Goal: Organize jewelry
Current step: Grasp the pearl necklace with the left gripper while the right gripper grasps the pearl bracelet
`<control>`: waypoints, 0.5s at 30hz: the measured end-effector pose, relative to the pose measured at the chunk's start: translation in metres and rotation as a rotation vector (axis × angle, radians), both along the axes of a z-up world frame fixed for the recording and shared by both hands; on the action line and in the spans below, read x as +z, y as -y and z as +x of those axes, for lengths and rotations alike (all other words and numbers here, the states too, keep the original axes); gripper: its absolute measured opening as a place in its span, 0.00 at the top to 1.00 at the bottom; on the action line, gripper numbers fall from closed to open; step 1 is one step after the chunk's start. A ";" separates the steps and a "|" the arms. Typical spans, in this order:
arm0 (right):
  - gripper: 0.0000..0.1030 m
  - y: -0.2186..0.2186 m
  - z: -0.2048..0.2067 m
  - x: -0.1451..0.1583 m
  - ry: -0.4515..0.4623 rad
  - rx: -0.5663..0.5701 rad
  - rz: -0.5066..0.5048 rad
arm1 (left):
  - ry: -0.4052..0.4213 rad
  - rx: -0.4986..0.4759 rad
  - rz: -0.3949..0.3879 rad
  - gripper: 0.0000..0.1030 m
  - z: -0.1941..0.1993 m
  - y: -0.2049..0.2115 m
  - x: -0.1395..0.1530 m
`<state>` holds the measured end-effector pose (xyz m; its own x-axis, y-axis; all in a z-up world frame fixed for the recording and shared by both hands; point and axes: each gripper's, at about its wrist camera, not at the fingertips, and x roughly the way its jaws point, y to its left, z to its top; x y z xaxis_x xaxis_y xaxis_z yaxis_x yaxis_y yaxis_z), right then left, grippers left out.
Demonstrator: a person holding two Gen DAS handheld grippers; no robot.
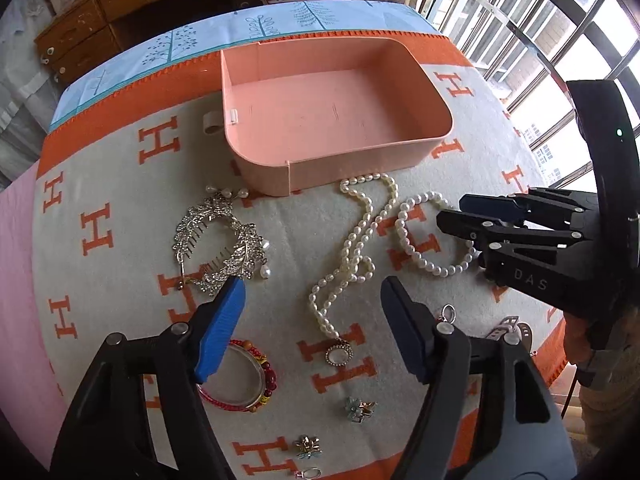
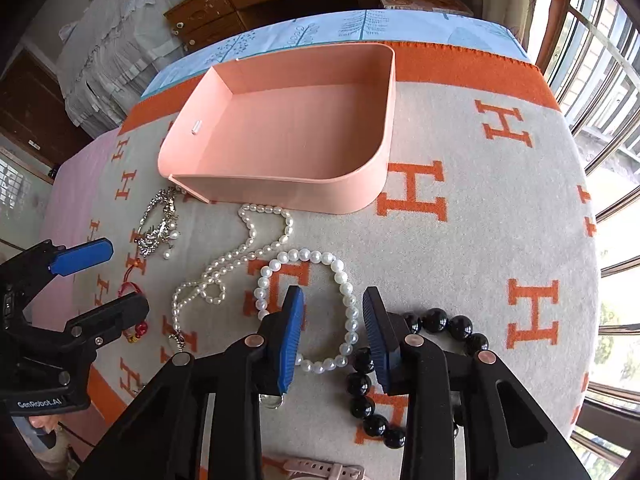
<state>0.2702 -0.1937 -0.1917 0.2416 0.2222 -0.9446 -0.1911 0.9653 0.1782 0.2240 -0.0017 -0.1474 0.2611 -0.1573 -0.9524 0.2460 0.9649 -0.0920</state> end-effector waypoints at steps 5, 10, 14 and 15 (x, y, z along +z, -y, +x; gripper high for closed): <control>0.80 -0.009 0.004 -0.009 0.045 0.040 -0.080 | -0.045 -0.046 0.020 0.39 0.013 0.019 -0.025; 0.92 0.003 0.006 -0.011 0.043 0.023 -0.058 | -0.083 -0.054 0.024 0.46 0.022 0.024 -0.041; 0.92 0.017 0.004 -0.006 0.039 0.003 -0.032 | -0.088 -0.073 0.040 0.67 0.027 0.031 -0.049; 0.93 0.022 0.001 -0.002 0.043 -0.001 -0.025 | -0.091 -0.081 0.033 0.75 0.028 0.033 -0.049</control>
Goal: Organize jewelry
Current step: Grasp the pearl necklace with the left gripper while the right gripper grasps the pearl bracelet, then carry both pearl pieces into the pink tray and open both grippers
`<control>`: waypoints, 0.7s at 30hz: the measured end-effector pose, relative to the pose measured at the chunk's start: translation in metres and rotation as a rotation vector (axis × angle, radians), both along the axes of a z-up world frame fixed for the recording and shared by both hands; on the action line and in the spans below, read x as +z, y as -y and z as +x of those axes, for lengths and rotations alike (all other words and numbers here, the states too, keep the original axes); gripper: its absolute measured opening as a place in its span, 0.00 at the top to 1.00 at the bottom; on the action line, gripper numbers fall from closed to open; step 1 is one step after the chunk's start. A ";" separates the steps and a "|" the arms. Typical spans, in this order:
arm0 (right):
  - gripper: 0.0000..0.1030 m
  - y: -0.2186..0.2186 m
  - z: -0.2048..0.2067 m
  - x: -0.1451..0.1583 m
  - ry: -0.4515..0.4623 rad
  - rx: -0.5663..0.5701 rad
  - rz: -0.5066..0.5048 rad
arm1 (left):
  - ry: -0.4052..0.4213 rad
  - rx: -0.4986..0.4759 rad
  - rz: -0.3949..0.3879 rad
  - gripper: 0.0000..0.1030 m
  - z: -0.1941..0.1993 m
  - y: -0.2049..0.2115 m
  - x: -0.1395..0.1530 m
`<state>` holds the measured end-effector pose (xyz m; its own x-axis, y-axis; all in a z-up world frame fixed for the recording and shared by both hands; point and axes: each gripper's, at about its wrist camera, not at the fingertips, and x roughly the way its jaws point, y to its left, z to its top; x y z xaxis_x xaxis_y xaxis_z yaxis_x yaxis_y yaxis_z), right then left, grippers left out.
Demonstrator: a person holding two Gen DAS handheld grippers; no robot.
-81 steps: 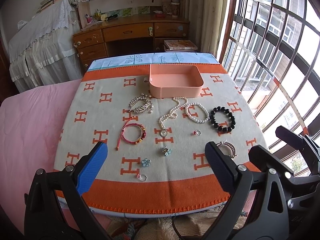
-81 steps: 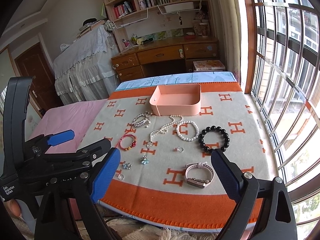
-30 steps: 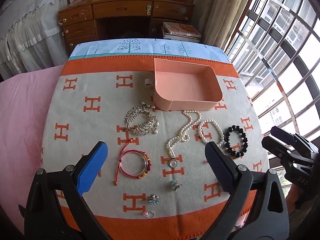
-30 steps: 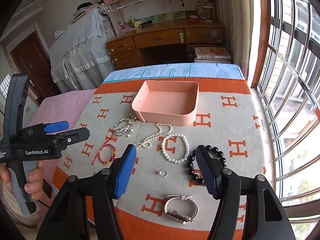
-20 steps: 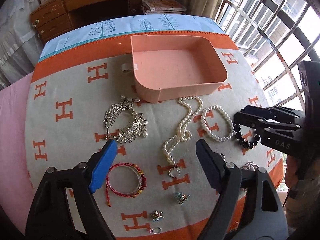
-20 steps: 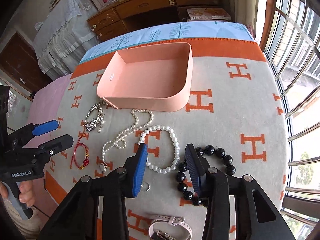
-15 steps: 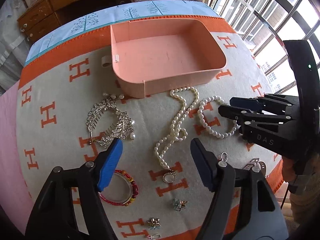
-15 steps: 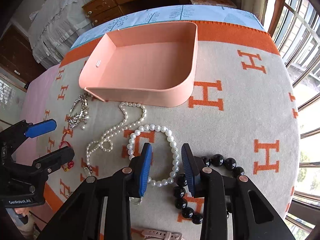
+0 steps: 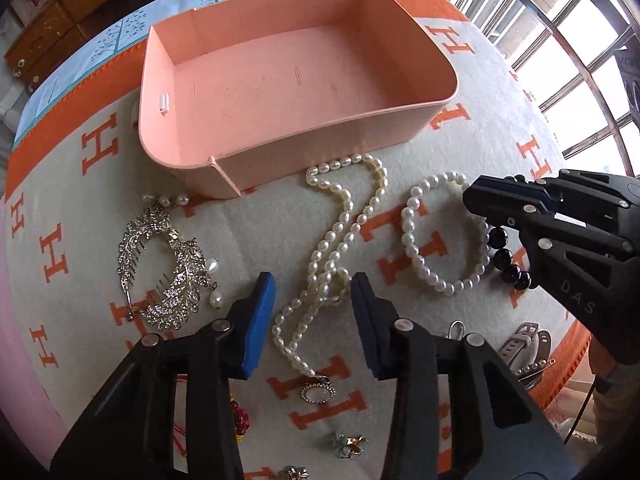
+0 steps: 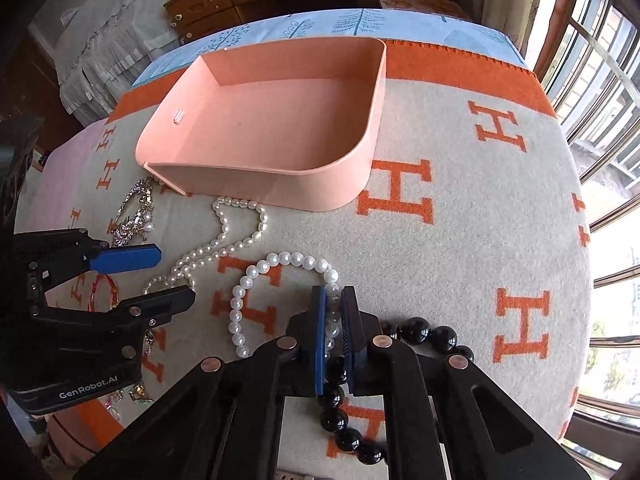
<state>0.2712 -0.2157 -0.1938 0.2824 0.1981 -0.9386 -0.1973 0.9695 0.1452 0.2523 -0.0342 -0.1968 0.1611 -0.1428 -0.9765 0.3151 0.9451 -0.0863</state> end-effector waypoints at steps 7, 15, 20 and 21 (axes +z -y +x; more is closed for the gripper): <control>0.93 0.003 -0.019 0.047 0.073 0.000 0.051 | 0.037 0.009 -0.022 0.93 0.000 0.007 0.009; 0.93 -0.010 -0.023 0.123 0.213 0.026 0.084 | 0.202 0.055 -0.090 0.93 0.000 -0.008 0.087; 0.93 -0.019 -0.013 0.168 0.311 -0.014 0.110 | 0.327 0.093 -0.132 0.93 -0.010 -0.017 0.157; 0.93 -0.019 -0.010 0.174 0.328 -0.024 0.108 | 0.348 0.099 -0.140 0.93 -0.010 -0.017 0.168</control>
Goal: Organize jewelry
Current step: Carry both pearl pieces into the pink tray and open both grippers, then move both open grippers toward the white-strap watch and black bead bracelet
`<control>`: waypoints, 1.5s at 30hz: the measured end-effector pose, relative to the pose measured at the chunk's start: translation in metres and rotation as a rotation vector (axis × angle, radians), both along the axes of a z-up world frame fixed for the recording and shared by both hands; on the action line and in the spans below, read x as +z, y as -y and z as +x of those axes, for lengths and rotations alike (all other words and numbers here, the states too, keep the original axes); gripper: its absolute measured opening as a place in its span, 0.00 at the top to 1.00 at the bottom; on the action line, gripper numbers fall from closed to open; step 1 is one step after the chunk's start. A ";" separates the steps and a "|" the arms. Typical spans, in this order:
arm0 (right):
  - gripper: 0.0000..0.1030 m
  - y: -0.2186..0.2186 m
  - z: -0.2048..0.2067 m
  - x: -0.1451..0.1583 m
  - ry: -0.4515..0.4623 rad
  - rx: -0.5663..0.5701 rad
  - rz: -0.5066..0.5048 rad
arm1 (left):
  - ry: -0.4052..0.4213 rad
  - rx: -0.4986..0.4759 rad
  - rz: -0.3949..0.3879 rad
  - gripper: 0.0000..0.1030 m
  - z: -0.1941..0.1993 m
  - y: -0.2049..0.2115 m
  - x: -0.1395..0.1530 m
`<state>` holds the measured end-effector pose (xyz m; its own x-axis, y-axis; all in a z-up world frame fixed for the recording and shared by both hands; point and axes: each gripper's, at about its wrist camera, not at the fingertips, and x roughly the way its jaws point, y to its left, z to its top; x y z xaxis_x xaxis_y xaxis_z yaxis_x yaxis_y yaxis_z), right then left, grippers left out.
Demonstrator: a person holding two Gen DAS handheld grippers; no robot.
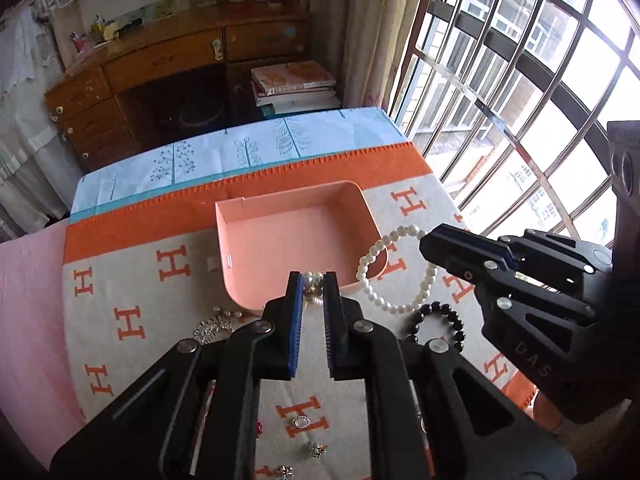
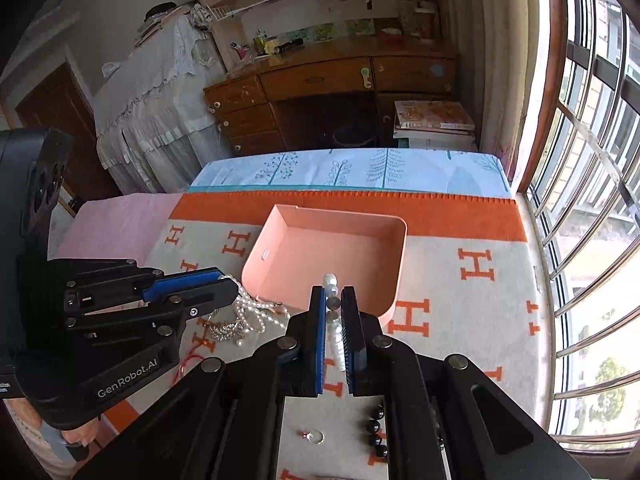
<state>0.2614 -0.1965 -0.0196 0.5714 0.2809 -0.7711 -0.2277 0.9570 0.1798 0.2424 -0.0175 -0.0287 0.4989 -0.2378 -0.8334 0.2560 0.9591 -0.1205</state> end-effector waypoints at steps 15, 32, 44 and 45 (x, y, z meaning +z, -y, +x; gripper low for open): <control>0.93 -0.027 0.074 -0.058 -0.043 -0.104 -0.035 | 0.015 0.144 0.050 0.93 0.058 -0.015 -0.055; 0.50 -0.008 0.045 -0.100 -0.107 -0.168 -0.052 | -0.124 0.073 -0.047 0.91 0.037 -0.036 -0.107; 0.49 0.003 -0.020 -0.078 -0.080 -0.153 -0.078 | -0.077 0.005 -0.157 0.91 -0.024 -0.030 -0.065; 0.49 0.005 -0.025 -0.074 -0.073 -0.151 -0.077 | -0.058 0.004 -0.152 0.91 -0.028 -0.029 -0.059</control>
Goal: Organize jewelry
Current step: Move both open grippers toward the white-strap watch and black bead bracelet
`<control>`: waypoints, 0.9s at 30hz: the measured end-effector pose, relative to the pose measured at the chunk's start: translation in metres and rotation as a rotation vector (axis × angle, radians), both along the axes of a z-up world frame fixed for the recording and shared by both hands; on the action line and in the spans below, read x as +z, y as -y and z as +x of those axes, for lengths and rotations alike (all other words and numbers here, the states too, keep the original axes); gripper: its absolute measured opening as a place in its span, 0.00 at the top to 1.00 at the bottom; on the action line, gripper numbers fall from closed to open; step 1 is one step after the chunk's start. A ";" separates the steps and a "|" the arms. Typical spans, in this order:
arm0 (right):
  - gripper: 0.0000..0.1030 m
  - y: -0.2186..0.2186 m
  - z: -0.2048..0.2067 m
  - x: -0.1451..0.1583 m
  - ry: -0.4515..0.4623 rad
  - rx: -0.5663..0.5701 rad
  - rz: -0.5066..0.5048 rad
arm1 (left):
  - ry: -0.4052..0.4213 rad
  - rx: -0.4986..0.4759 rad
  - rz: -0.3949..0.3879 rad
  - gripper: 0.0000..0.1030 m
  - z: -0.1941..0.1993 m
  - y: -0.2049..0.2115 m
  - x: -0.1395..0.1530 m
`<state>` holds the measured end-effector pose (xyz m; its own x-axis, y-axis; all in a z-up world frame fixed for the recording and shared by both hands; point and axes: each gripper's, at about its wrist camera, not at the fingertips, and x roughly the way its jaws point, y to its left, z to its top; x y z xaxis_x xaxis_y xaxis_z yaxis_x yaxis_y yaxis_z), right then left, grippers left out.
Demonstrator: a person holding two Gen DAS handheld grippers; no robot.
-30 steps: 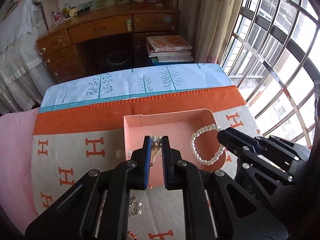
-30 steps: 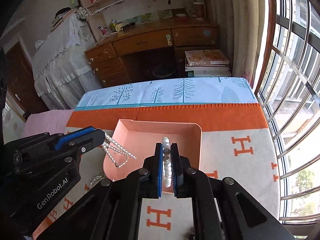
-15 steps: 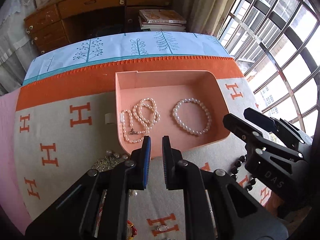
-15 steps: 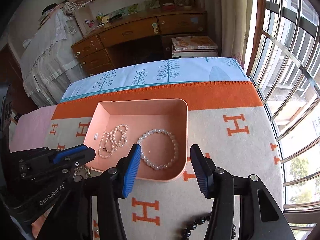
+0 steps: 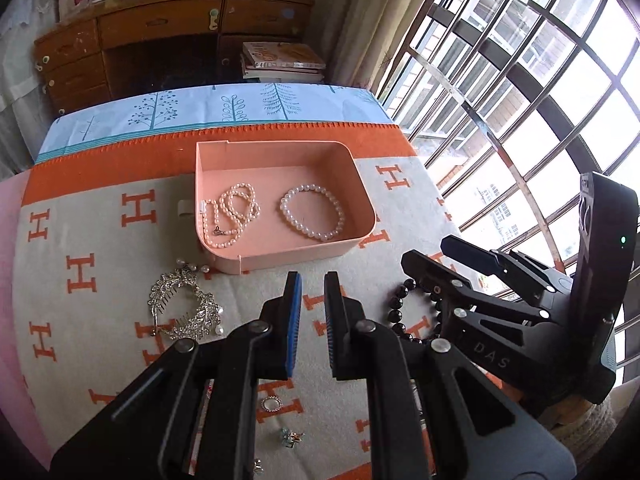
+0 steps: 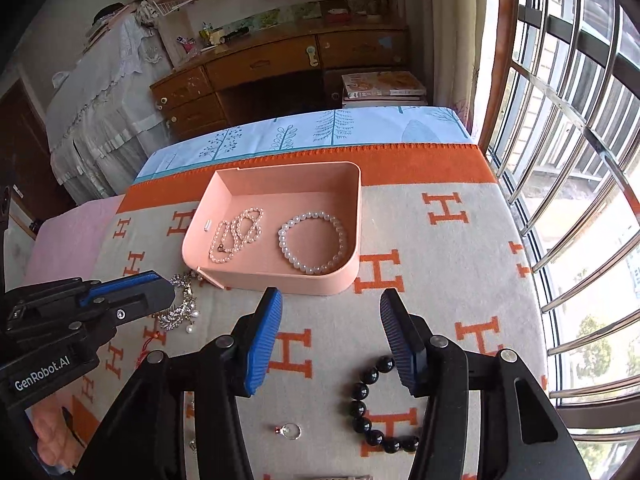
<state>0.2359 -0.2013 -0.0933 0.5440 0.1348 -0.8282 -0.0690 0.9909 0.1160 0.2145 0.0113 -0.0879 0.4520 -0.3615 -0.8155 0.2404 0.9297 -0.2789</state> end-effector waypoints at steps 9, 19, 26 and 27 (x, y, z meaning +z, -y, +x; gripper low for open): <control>0.49 0.025 -0.061 0.047 0.087 0.026 -0.003 | 0.103 0.023 -0.042 0.91 -0.037 0.001 0.049; 0.41 0.063 -0.127 0.082 0.165 0.033 -0.029 | 0.188 -0.039 0.061 0.91 -0.093 0.034 0.073; 0.41 0.081 -0.162 0.086 0.184 0.050 -0.059 | 0.179 -0.116 0.024 0.07 -0.126 0.052 0.064; 0.41 0.083 -0.165 0.083 0.183 0.053 -0.062 | 0.183 -0.113 0.038 0.07 -0.129 0.054 0.063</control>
<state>0.0704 -0.2846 -0.0100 0.6798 0.1185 -0.7238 -0.1351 0.9902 0.0353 0.0851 -0.0428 -0.0253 0.5526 -0.3885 -0.7374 0.3869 0.9032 -0.1859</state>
